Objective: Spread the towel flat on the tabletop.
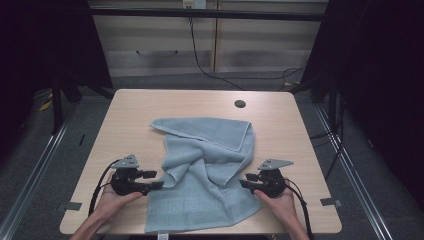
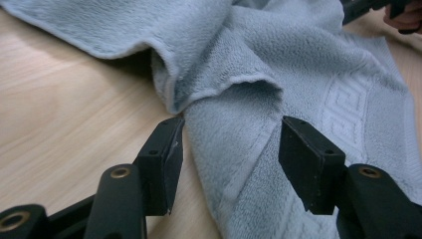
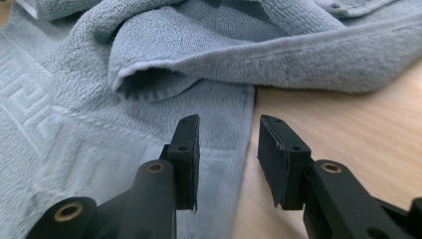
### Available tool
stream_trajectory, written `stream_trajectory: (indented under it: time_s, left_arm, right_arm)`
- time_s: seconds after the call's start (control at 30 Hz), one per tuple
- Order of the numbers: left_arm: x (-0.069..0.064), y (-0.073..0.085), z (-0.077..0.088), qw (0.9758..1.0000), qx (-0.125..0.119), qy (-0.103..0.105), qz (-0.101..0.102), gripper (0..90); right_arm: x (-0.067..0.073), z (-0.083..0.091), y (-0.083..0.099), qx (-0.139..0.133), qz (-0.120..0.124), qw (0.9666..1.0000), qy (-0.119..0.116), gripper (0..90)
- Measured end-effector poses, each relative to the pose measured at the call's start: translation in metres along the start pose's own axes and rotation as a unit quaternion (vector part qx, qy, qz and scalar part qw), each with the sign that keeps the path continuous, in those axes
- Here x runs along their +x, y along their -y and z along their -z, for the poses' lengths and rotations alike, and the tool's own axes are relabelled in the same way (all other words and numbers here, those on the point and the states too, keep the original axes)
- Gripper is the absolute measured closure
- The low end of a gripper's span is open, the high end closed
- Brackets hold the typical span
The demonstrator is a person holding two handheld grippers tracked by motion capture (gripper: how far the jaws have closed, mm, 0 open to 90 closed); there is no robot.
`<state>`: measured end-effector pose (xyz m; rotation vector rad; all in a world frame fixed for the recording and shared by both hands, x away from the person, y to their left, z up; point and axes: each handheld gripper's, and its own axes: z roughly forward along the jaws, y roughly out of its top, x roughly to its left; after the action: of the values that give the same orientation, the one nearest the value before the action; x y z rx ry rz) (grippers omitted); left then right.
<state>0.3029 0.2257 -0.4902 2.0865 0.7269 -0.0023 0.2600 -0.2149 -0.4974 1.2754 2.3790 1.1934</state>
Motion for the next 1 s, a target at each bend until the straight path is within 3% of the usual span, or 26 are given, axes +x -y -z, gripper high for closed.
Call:
stream_trajectory:
  time_s: [0.13,0.2,0.23,0.27,0.3,0.33,0.37,0.47,0.6,0.7,0.8,0.83,1.0]
  left_arm:
    - [-0.004,-0.001,-0.012,0.9996,0.021,-0.013,-0.013,41.2]
    - [-0.006,-0.001,-0.017,0.9991,0.034,-0.015,-0.022,49.9]
    - [-0.007,0.000,-0.019,0.9986,0.040,-0.022,-0.029,49.9]
    - [-0.008,0.001,-0.020,0.9978,0.047,-0.032,-0.035,59.0]
    - [-0.008,0.001,-0.020,0.9973,0.048,-0.038,-0.041,74.5]
    - [-0.007,0.001,-0.018,0.9979,0.045,-0.032,-0.034,74.5]
    - [-0.004,0.001,-0.012,0.9991,0.028,-0.025,-0.022,82.0]
    - [-0.003,0.002,-0.002,0.9999,0.007,-0.014,-0.005,83.0]
    - [-0.006,0.008,0.021,0.9996,-0.026,0.004,0.013,83.6]
    - [-0.012,0.013,0.030,0.9989,-0.038,0.019,0.021,83.6]
    - [-0.019,0.019,0.034,0.9988,-0.035,0.026,0.022,83.6]
    - [-0.027,0.027,0.037,0.9989,-0.028,0.033,0.021,83.4]
    - [-0.046,0.046,0.049,0.9987,-0.005,0.048,0.012,83.1]
  right_arm:
    - [0.003,-0.012,-0.006,0.005,0.024,0.9996,0.013,61.0]
    - [0.007,-0.018,-0.007,0.010,0.031,0.9993,0.018,62.8]
    - [0.010,-0.020,-0.007,0.014,0.043,0.9987,0.023,63.9]
    - [0.013,-0.021,-0.007,0.016,0.053,0.9982,0.023,67.4]
    - [0.016,-0.020,-0.007,0.022,0.054,0.9982,0.017,79.1]
    - [0.016,-0.020,-0.007,0.022,0.054,0.9982,0.017,79.1]
    - [0.018,-0.017,-0.006,0.024,0.056,0.9981,0.010,84.9]
    - [0.020,-0.010,-0.004,0.019,0.052,0.9984,0.004,86.2]
    - [0.026,0.022,0.004,-0.013,0.040,0.9990,-0.015,86.9]
    - [0.035,0.045,0.017,-0.028,0.031,0.9988,-0.025,86.9]
    - [0.042,0.055,0.027,-0.027,0.031,0.9988,-0.027,86.8]
    - [0.049,0.063,0.036,-0.027,0.019,0.9990,-0.030,86.5]
    - [0.070,0.070,0.055,-0.010,0.024,0.9983,-0.052,84.5]
